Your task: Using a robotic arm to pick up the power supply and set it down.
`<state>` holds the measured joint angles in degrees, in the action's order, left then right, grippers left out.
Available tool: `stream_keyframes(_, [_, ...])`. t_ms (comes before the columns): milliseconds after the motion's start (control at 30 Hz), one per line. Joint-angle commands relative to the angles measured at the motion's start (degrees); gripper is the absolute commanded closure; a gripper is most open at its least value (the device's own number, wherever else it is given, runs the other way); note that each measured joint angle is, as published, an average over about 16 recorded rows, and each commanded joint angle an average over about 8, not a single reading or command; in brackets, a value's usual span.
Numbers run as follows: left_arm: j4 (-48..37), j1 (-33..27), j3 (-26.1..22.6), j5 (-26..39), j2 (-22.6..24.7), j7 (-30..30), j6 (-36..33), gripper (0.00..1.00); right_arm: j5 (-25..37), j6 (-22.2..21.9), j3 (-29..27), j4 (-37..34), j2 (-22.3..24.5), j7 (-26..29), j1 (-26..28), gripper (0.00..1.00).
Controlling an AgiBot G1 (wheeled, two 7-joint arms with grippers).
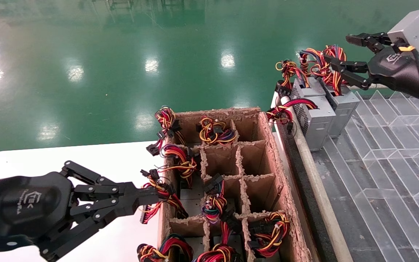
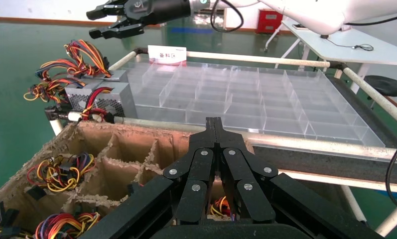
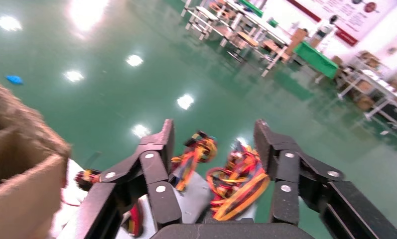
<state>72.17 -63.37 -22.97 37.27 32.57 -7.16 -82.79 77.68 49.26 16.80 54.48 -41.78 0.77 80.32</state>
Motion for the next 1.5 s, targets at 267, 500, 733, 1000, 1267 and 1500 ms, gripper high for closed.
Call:
stream_keyframes(267, [0.0,0.0,0.0,0.0,0.0,0.0,0.0,1.00,-4.9,4.9,-0.2,2.7,0.9,1.2,-2.6,0.00])
stream_keyframes(500, [0.0,0.0,0.0,0.0,0.0,0.0,0.0,0.25,-9.3,9.3,-0.3,5.1,1.7,2.5,-4.9,0.00])
stream_keyframes(733, [0.0,0.0,0.0,0.0,0.0,0.0,0.0,0.00,-13.7,13.9,-0.3,7.4,2.6,3.7,-7.2,0.00])
stream_keyframes(1000, [0.0,0.0,0.0,0.0,0.0,0.0,0.0,0.00,-18.8,19.1,-0.4,10.1,3.5,5.2,-9.9,0.00])
stream_keyframes(1267, [0.0,0.0,0.0,0.0,0.0,0.0,0.0,0.00,-23.9,24.3,-0.5,12.8,4.5,6.6,-12.5,0.00])
stream_keyframes(1500, [0.0,0.0,0.0,0.0,0.0,0.0,0.0,0.00,-28.3,28.8,-0.6,15.1,5.3,7.9,-14.9,0.00])
